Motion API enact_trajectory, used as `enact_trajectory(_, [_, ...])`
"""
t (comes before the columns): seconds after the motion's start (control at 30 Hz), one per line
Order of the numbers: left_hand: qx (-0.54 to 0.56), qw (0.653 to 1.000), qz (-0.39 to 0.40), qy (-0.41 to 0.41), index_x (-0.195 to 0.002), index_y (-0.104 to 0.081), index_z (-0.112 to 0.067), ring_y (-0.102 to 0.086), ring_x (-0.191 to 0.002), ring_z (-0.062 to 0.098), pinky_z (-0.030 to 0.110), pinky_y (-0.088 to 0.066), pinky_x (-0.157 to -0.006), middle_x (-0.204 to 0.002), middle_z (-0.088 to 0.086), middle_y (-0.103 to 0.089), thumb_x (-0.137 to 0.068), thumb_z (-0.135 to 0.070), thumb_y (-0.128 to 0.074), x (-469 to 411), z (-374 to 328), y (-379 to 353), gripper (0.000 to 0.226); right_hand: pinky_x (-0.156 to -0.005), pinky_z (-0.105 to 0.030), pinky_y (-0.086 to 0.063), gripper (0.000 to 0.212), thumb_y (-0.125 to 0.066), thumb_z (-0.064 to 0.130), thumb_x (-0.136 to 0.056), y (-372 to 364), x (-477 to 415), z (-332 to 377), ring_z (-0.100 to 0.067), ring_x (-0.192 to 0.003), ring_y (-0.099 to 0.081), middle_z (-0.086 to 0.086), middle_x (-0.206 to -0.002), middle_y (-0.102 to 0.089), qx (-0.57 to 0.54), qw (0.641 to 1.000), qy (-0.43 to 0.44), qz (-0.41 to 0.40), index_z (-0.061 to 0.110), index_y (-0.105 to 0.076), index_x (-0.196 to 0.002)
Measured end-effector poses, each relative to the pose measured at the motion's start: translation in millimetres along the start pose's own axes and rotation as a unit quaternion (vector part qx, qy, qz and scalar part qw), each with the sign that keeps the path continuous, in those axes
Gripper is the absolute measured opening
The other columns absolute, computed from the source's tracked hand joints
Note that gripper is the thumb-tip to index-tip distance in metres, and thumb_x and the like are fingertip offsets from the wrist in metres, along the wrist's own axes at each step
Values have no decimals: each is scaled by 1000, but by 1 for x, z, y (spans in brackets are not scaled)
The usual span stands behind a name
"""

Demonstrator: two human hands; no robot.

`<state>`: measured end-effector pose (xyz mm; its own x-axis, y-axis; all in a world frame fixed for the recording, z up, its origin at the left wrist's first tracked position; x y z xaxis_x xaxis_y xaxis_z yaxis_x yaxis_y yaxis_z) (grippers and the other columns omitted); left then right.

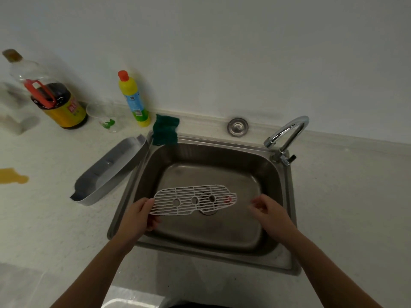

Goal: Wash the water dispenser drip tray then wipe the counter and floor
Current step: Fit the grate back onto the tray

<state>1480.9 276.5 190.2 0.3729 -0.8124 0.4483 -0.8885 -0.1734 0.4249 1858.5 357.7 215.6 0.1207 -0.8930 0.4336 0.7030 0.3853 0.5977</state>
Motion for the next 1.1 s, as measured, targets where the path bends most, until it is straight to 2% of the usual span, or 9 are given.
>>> enact_trajectory(0.07, [44,999,26,-14,-99,-66,-7,-68,-59,18,23,-54,-53,-75,11,-74,-110,-29,-41,5,-7,0,35,-91,-28,-53,46,-71,48,-90,6,0,35,-6,-105,-60,9,-120,-59,63,993,95,-36,28,-57,-129])
enact_trajectory(0.17, [84,995,51,-19,-98,-64,-4,-65,-58,18,22,-53,-53,-73,9,-72,-111,-28,-39,7,-17,2,37,-110,-35,-43,84,-61,71,-81,4,-2,79,-11,-129,-47,6,-142,-49,184,954,229,-57,25,-43,-150])
enact_trajectory(0.3, [132,987,91,-29,-95,-62,-4,-61,-58,16,19,-52,-53,-70,4,-69,-111,-31,-37,8,-31,8,40,-128,-48,-18,111,-44,88,-76,-17,-13,109,-19,-154,-27,-2,-168,-31,354,879,319,19,24,-19,-163])
enact_trajectory(0.5, [82,992,79,-56,-95,-67,-11,-68,-65,21,30,-57,-63,-78,9,-74,-109,-36,-41,1,-44,38,38,-121,-41,-36,112,-47,88,-74,-30,-25,134,-16,-144,-37,1,-162,-36,361,877,316,41,24,-22,-162])
enact_trajectory(0.63, [-44,993,-64,-91,-109,-64,-22,-71,-79,13,33,-58,-72,-88,0,-73,-101,-41,-59,-21,-35,100,22,-112,-38,-45,108,-51,90,-71,-39,-27,146,-12,-130,-47,4,-150,-48,303,901,309,12,24,-35,-155])
enact_trajectory(0.77, [-272,935,-224,-50,-146,-45,-17,-55,-124,36,52,-52,-99,-140,15,-54,-76,-55,-84,-45,8,173,88,-106,-35,-49,103,-61,86,-71,-44,-32,148,-8,-122,-47,6,-143,-52,271,912,309,1,26,-38,-152])
enact_trajectory(0.87, [-305,933,-190,39,-158,-28,-11,-41,-140,46,59,-40,-110,-157,22,-40,-64,-61,-90,-69,49,193,124,-105,-36,-49,105,-62,86,-70,-47,-37,154,-9,-122,-48,5,-142,-53,270,910,313,-1,24,-39,-152])
enact_trajectory(1.0, [-190,966,-178,9,-136,-59,-16,-64,-112,33,50,-56,-93,-129,12,-67,-69,-49,-91,-92,70,194,82,-103,-29,-44,108,-58,88,-69,-50,-42,166,-7,-121,-47,5,-140,-52,281,906,315,-1,23,-40,-152])
enact_trajectory(1.1, [-107,975,-192,-40,-135,-57,-23,-64,-105,22,38,-53,-84,-121,-3,-66,-72,-42,-91,-92,78,193,74,-102,-29,-44,105,-60,88,-69,-48,-42,173,-8,-120,-48,6,-138,-53,278,909,312,-6,24,-41,-151])
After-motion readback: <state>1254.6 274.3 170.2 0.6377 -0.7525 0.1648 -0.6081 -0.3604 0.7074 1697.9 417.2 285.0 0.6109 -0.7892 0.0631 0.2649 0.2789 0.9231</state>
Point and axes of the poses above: each hand's wrist, its own x-axis away from the middle knuckle, its own y-axis out of the back of the hand, z = x × y, the point moved 6 cm from there along -x, towards the middle knuckle
